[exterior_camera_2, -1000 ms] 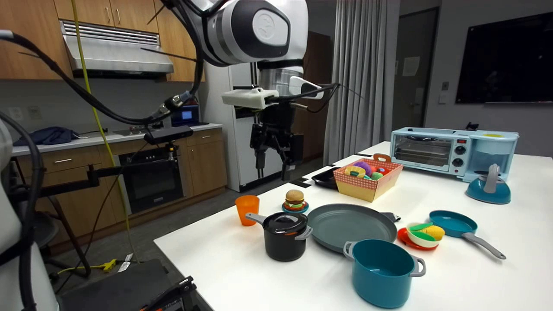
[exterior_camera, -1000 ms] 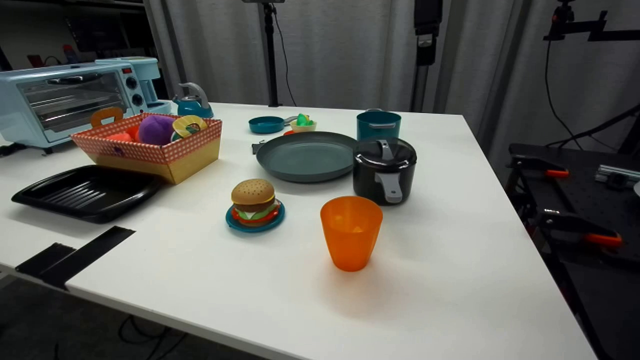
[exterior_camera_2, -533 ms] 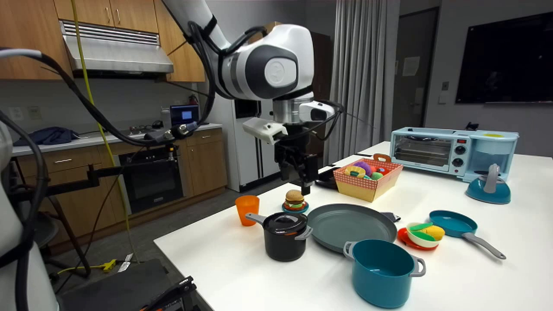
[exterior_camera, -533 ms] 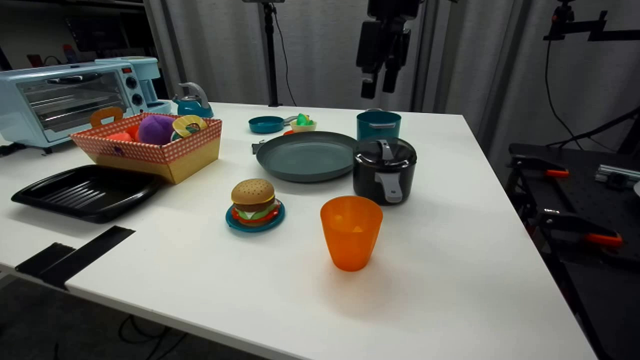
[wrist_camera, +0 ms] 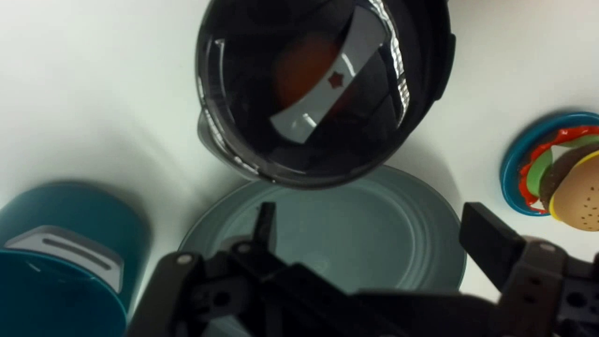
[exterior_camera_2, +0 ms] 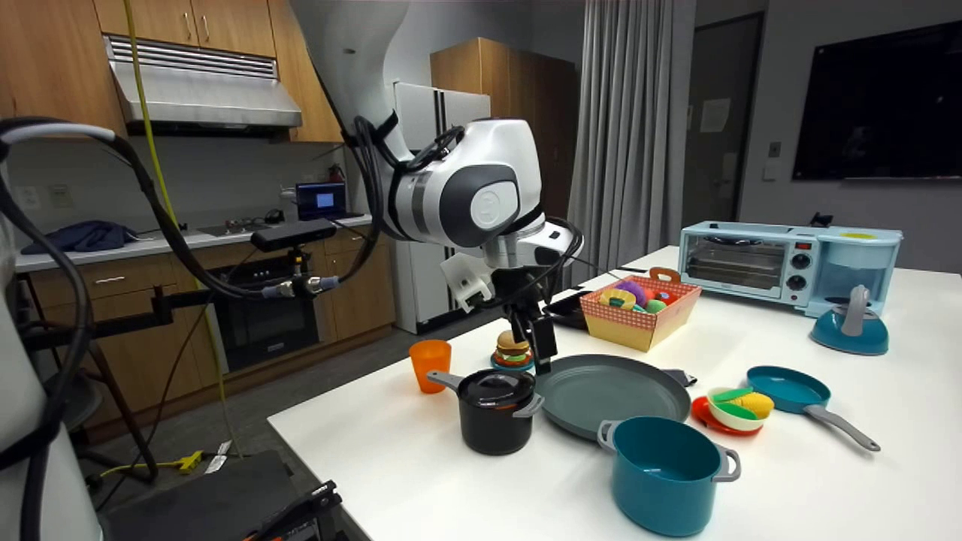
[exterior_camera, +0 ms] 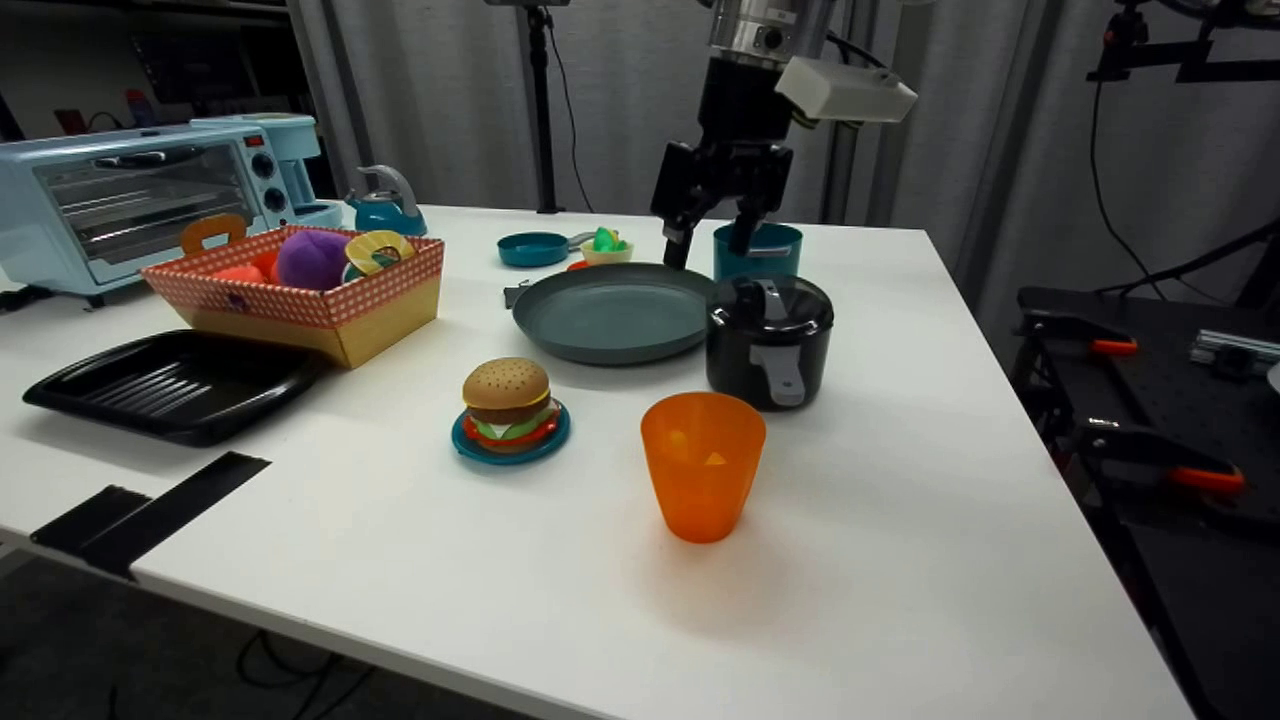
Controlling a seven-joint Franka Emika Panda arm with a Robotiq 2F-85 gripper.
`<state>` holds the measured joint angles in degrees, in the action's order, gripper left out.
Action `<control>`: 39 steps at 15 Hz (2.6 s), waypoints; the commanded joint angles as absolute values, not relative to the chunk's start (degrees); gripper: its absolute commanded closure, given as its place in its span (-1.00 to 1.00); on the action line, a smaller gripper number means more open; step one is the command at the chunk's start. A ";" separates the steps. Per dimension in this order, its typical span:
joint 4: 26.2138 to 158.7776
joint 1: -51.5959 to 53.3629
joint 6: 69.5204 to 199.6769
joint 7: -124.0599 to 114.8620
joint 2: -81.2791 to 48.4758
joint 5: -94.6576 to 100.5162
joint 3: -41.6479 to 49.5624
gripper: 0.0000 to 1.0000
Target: Pick the lid on the black pot and put it on the blue pot
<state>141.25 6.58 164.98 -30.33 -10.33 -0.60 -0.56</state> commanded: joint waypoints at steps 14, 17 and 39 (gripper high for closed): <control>142.92 34.55 165.43 -86.99 -6.91 43.64 22.29 -1.00; 143.86 35.91 165.26 -91.81 -4.12 48.97 23.65 -1.00; 149.23 34.10 162.43 -78.61 -0.94 17.24 21.88 -1.00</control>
